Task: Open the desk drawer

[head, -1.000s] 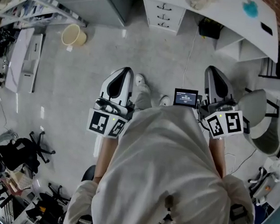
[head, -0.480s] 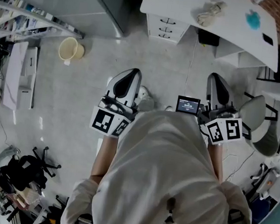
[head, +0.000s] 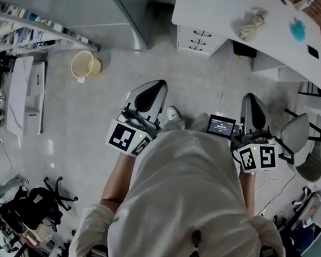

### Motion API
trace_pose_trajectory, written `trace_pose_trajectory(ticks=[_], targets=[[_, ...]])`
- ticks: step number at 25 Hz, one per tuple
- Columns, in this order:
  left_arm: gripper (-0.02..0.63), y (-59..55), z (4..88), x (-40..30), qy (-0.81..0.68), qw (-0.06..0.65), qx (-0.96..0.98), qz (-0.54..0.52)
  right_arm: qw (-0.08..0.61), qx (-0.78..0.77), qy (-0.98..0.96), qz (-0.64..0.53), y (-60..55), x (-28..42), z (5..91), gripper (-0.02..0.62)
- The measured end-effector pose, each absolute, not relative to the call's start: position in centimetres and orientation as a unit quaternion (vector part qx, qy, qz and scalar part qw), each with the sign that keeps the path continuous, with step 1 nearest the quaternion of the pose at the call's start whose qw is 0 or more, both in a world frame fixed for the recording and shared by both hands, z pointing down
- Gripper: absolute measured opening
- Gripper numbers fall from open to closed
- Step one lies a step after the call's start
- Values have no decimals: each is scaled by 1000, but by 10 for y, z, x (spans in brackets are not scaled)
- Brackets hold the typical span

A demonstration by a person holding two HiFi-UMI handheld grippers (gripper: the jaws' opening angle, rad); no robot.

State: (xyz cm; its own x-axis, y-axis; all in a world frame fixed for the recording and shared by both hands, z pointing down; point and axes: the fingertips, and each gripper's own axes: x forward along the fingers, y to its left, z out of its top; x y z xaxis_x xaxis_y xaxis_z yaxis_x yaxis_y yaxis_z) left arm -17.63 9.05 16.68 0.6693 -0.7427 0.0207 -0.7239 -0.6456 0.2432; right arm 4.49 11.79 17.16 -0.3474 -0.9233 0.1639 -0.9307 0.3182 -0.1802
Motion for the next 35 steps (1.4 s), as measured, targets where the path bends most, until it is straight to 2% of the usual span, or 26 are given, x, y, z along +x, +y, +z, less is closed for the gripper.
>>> trace_pose_trajectory(ticks=[6,12,22,26,35], targets=[[8,66,175,-165,-387,128,913,-36,23,584,-802,125,102,50,176,28],[8,41,186,-136,-357,101,929,4,32,590,-793,150,82,74,205,28],[8,-42,227,-85,-334,108,935,58,65,570,-805,148,-14,125,244,27],[9,-66,261,-72,-331,133,932,70,87,552,-816,146,-45,133,273,26],[8,-131,375,-50,-324,179,926,78,85,541,-819,172,-115,108,372,26]])
